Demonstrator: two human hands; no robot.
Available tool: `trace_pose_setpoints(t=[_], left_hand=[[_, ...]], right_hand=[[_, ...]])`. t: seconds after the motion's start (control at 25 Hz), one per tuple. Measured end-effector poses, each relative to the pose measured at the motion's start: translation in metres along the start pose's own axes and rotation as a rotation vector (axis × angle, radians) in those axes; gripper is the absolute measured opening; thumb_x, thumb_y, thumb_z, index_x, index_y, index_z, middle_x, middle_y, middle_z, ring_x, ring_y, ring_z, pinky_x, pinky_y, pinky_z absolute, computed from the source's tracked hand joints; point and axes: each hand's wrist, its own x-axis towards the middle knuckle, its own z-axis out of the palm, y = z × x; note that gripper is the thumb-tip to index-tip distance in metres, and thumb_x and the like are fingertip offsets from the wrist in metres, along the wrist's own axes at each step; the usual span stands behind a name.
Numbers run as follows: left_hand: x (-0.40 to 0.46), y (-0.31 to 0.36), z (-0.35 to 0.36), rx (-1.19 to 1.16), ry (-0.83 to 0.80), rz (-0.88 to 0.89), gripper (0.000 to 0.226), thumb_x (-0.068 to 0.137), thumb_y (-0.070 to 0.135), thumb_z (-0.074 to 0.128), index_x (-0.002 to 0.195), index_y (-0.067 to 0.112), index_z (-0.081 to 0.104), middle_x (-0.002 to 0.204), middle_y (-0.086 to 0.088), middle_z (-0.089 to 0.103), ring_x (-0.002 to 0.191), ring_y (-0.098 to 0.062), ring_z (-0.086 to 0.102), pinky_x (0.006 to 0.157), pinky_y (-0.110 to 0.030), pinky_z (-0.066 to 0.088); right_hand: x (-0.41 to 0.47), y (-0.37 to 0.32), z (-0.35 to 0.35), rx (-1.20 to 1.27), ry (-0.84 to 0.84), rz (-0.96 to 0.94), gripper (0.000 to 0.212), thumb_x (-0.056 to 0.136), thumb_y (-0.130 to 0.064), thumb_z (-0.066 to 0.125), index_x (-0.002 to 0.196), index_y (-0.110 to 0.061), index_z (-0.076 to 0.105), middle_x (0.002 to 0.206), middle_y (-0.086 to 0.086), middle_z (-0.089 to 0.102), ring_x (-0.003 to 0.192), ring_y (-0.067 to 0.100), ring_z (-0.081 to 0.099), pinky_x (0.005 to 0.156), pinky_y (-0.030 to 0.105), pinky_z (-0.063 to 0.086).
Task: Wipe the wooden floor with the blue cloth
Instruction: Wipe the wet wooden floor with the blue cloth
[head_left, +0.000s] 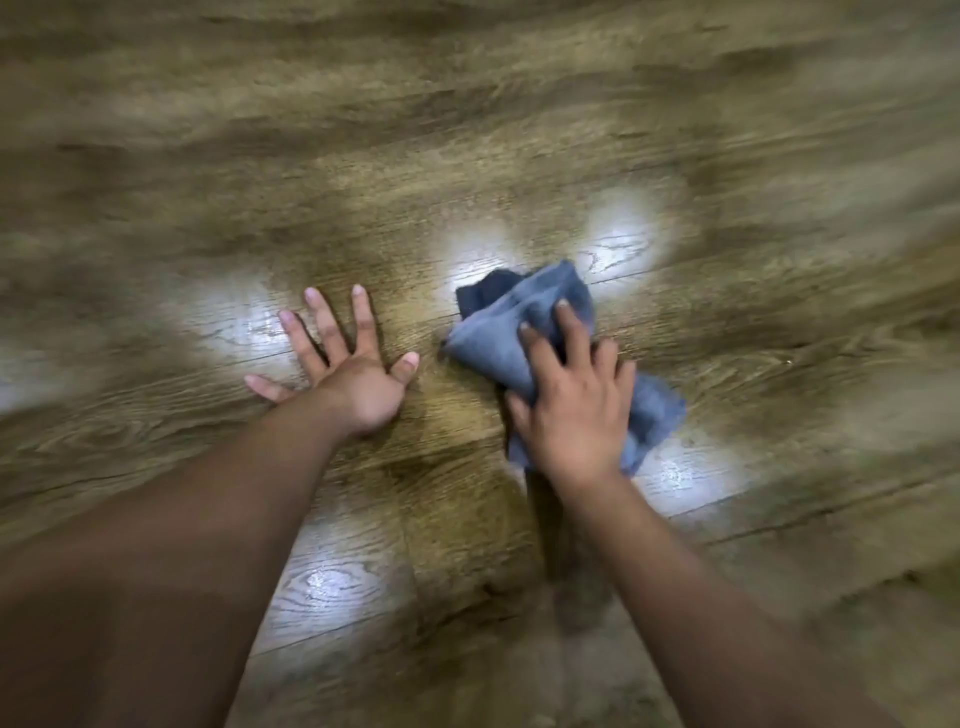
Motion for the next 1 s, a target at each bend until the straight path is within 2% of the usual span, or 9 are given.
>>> trace_pose_setpoints(t=[0.08,0.16,0.28,0.48,0.68,0.8,1.0], left_hand=[[-0.002,0.000,0.001,0.006,0.022,-0.004,0.086,0.096,0.071,0.032,0.148,0.047,-0.032,0.148,0.005,-0.055,0.141,-0.027,-0.046,0.101,-0.083,-0.010],[-0.003,0.000,0.002,0.005,0.034,-0.005,0.086,0.096,0.071,0.032,0.149,0.047,-0.031,0.149,0.006,-0.054,0.141,-0.026,-0.046,0.101,-0.082,-0.012],[-0.001,-0.002,0.001,-0.016,0.023,0.004,0.083,0.096,0.074,0.026,0.147,0.047,-0.033,0.148,0.006,-0.055,0.139,-0.027,-0.047,0.100,-0.082,-0.013],[0.005,-0.010,-0.002,-0.090,-0.016,0.046,0.081,0.082,0.089,0.005,0.148,0.053,-0.026,0.153,0.009,-0.049,0.141,-0.024,-0.045,0.097,-0.083,-0.016],[0.006,-0.004,0.000,-0.136,-0.012,0.013,0.079,0.080,0.088,-0.001,0.150,0.057,-0.019,0.158,0.012,-0.041,0.145,-0.022,-0.039,0.100,-0.082,-0.015],[0.006,-0.004,-0.002,-0.149,-0.032,0.019,0.081,0.078,0.090,-0.002,0.149,0.056,-0.021,0.155,0.012,-0.045,0.143,-0.022,-0.043,0.098,-0.082,-0.018],[0.004,-0.004,-0.002,-0.109,-0.036,0.029,0.083,0.080,0.090,0.001,0.148,0.052,-0.027,0.150,0.009,-0.052,0.139,-0.024,-0.048,0.096,-0.081,-0.020]], right_hand=[[-0.064,-0.020,0.002,0.029,-0.005,-0.065,0.066,0.071,-0.048,0.068,0.134,-0.030,0.057,0.156,0.007,0.039,0.100,0.035,0.047,0.085,0.047,0.036],[-0.122,-0.037,0.006,0.017,-0.036,-0.185,0.066,0.070,-0.048,0.064,0.134,-0.031,0.058,0.157,0.007,0.039,0.106,0.037,0.048,0.088,0.048,0.036],[-0.143,-0.036,0.005,0.035,-0.067,-0.300,0.062,0.074,-0.049,0.061,0.133,-0.031,0.059,0.156,0.005,0.040,0.108,0.037,0.048,0.087,0.049,0.036],[-0.086,-0.023,0.000,0.020,-0.087,-0.352,0.063,0.072,-0.053,0.070,0.131,-0.030,0.060,0.150,0.005,0.046,0.093,0.035,0.052,0.077,0.047,0.039],[0.017,-0.021,0.003,-0.028,-0.087,-0.212,0.065,0.073,-0.052,0.068,0.134,-0.032,0.055,0.150,0.003,0.042,0.107,0.037,0.048,0.085,0.050,0.038],[0.066,-0.020,0.008,-0.051,-0.064,-0.167,0.059,0.077,-0.051,0.066,0.132,-0.034,0.053,0.149,0.001,0.040,0.113,0.038,0.046,0.090,0.051,0.035],[0.091,-0.033,0.005,-0.045,-0.064,-0.041,0.055,0.079,-0.046,0.066,0.130,-0.032,0.052,0.151,0.001,0.035,0.119,0.039,0.043,0.096,0.054,0.034]])
